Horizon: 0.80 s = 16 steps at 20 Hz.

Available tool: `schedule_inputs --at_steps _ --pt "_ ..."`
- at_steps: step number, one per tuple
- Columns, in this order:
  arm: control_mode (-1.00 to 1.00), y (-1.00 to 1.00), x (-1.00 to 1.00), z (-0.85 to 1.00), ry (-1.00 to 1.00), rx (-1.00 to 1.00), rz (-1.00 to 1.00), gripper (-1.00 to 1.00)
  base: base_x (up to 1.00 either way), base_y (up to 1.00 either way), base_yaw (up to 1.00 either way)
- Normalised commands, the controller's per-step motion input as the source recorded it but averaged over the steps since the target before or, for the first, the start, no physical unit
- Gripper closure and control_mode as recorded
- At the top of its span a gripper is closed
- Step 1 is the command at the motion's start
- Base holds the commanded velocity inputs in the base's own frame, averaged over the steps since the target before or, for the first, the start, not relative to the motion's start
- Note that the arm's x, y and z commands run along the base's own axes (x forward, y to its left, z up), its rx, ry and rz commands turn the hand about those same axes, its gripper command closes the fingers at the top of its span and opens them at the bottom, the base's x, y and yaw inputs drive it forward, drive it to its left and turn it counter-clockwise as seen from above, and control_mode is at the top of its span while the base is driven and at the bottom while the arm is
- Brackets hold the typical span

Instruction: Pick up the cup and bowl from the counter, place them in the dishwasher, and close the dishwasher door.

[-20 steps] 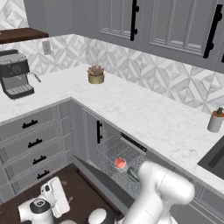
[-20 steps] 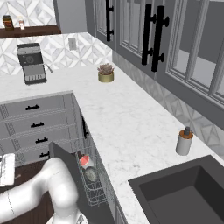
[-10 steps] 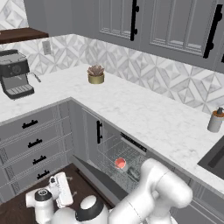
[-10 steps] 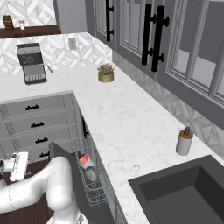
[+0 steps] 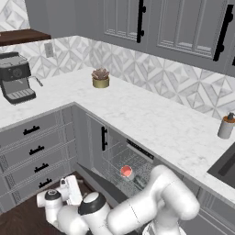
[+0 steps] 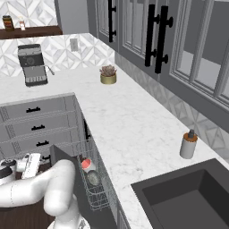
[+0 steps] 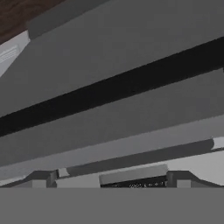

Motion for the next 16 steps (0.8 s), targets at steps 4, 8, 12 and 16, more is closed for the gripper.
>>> schedule_inputs --at_steps 4,8,12,16 --pt "-1.0 -0.08 0.13 -0.87 0.0 -0.33 -0.07 -1.0 0.0 0.0 0.0" --pt "-1.0 -0.05 0.15 -0.84 0.0 -0.32 -0.06 -1.0 0.0 0.0 0.0" --pt "-1.0 -0.01 0.12 -0.81 0.0 -0.28 -0.01 -1.0 0.0 0.0 0.0" --pt "-1.0 0.04 0.0 -0.87 0.0 -0.22 0.0 -1.0 0.0 0.0 0.0"
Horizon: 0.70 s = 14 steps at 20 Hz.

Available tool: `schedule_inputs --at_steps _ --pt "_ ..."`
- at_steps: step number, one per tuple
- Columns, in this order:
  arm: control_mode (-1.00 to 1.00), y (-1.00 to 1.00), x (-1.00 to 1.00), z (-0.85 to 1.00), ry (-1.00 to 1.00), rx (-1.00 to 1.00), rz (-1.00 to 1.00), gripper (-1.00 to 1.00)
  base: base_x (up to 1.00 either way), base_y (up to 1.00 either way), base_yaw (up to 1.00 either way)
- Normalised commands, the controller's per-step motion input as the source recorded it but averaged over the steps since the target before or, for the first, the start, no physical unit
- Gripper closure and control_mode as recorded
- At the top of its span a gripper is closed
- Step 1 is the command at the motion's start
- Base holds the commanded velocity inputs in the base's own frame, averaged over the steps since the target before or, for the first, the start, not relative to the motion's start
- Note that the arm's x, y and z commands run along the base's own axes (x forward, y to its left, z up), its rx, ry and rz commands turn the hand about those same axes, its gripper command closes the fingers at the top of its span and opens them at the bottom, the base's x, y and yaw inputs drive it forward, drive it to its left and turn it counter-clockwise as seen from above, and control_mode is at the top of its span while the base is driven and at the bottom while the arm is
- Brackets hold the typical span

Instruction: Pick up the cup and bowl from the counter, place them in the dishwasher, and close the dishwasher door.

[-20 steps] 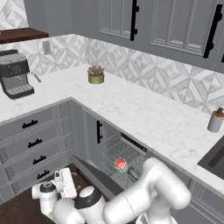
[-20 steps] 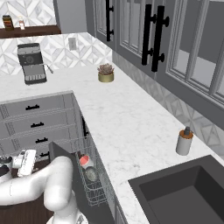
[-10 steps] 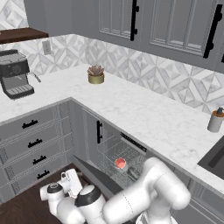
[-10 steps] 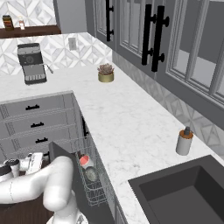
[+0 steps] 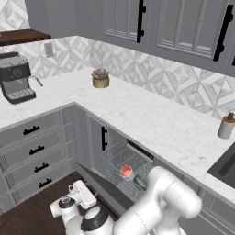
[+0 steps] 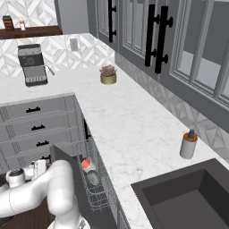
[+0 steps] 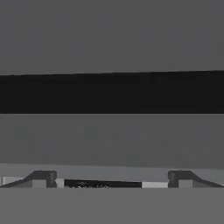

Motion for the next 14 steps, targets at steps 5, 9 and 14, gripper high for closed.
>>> schedule_inputs --at_steps 5,9,14 --pt "-1.0 0.16 0.0 -0.94 0.0 -0.17 0.0 -1.0 0.0 0.0 0.0" --pt "-1.0 0.49 -0.09 -0.82 0.04 -0.07 0.0 -1.0 0.0 0.0 0.0" --pt "-1.0 0.77 -0.26 -0.65 0.17 0.0 0.0 -1.0 0.0 0.0 0.0"
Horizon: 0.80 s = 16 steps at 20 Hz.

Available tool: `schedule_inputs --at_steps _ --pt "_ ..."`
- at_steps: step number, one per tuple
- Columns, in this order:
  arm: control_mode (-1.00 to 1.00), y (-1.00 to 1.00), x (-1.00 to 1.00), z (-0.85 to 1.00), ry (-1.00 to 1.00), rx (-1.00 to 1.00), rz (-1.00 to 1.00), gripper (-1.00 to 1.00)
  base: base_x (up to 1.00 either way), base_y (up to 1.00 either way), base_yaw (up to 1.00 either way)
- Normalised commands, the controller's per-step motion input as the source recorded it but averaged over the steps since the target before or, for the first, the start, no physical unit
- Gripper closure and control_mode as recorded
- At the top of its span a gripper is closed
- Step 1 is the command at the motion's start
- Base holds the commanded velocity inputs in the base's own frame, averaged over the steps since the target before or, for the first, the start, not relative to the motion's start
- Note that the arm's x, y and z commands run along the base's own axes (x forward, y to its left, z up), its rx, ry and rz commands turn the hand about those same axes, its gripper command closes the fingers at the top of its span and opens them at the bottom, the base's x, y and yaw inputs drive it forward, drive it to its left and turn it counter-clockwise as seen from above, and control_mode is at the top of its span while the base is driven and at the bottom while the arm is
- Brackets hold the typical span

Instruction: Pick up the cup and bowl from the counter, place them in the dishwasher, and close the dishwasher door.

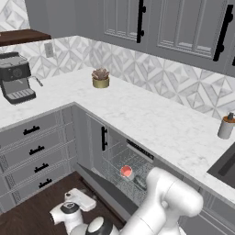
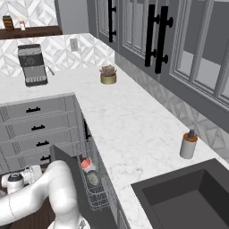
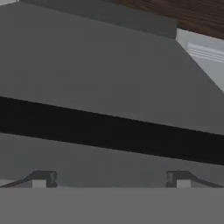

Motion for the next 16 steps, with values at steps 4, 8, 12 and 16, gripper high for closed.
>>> schedule_inputs --at_steps 4,8,12,16 --pt "-1.0 0.69 -0.02 -0.9 0.2 -0.04 0.0 -1.0 0.0 0.0 0.0" --pt "-1.0 0.32 0.19 -1.0 0.07 -0.17 -0.01 -1.0 0.0 0.0 0.0" --pt "-1.0 0.04 0.38 -1.0 0.0 -0.3 -0.06 -1.0 0.0 0.0 0.0" --pt "-1.0 0.0 0.45 -0.98 0.0 -0.33 -0.1 -1.0 0.0 0.0 0.0"
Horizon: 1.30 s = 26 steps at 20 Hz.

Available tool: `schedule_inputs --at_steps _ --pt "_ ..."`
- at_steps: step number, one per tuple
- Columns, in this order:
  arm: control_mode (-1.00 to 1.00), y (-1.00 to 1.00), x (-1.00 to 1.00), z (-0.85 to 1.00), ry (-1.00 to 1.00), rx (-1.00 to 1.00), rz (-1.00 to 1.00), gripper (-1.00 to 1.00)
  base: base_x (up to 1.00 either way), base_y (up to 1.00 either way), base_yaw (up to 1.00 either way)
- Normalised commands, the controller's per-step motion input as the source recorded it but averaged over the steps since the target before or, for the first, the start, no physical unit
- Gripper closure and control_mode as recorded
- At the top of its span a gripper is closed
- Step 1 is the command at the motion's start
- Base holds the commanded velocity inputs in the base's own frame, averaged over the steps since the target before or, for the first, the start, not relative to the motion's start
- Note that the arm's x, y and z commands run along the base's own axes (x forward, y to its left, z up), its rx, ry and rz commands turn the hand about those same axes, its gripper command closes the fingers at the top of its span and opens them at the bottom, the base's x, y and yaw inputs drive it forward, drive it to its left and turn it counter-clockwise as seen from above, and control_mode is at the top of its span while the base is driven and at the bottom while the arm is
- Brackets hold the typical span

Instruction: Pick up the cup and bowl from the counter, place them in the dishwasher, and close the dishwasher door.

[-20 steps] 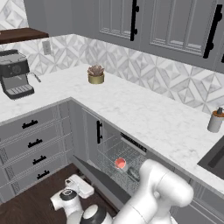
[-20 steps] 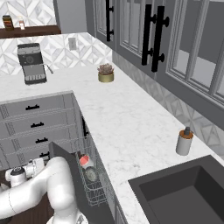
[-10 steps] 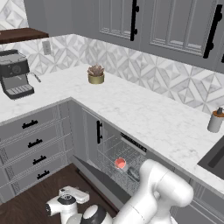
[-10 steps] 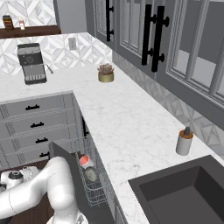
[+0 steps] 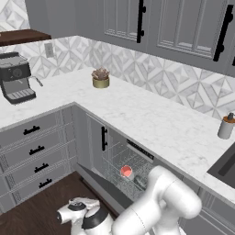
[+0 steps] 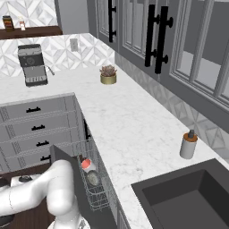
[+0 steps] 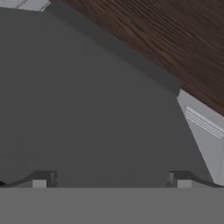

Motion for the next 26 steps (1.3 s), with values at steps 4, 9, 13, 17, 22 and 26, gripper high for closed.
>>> schedule_inputs --at_steps 4,9,13,17,22,26 --pt "-1.0 -0.09 0.38 -0.74 -0.04 -0.35 -0.16 -1.0 0.0 0.0 0.0" --pt "-1.0 -0.31 0.26 -0.35 -0.17 -0.4 -0.23 -1.0 0.0 0.0 0.0" --pt "-1.0 -0.47 0.38 -0.03 -0.28 -0.44 -0.27 -1.0 0.0 0.0 0.0" --pt "-1.0 -0.53 0.51 0.0 -0.31 -0.45 -0.27 -1.0 0.0 0.0 0.0" --pt "-1.0 -0.64 0.76 0.0 -0.26 -0.41 -0.23 -1.0 0.0 0.0 0.0" --pt "-1.0 -0.81 0.94 0.0 -0.18 -0.3 -0.16 -1.0 0.0 0.0 0.0"
